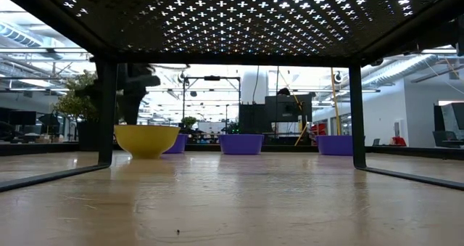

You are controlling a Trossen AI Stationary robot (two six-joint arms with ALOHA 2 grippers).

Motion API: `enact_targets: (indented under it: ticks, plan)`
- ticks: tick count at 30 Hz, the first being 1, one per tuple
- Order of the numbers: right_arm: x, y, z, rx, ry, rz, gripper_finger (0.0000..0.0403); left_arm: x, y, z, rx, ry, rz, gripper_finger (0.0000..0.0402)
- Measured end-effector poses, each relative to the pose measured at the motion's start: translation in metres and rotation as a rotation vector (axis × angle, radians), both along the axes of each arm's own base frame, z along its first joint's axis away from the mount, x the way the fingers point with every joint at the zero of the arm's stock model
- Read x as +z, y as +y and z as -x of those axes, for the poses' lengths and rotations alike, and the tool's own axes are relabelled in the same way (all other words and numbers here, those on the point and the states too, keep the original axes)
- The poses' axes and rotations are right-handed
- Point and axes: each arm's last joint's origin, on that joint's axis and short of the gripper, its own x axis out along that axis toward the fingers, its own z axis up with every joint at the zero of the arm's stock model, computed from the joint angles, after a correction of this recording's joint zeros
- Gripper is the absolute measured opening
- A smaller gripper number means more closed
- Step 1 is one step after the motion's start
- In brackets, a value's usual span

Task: Pick & Place Mini bowls
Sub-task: Stack the patterned yellow bowl on the patterned yellow bowl on the shelf

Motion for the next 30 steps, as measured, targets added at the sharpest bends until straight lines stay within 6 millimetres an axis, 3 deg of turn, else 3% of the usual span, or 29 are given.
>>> enact_targets:
  ticks: [16, 30]
  plan:
    - [0.000, 0.000, 0.000, 0.000, 0.000, 0.000, 0.0153, -0.012, 0.012, -0.005, -0.183, 0.010, 0.077, 0.0225]
    - [0.000, 0.000, 0.000, 0.000, 0.001, -0.001, 0.0153, -0.012, 0.012, -0.005, -0.186, 0.010, 0.076, 0.0225]
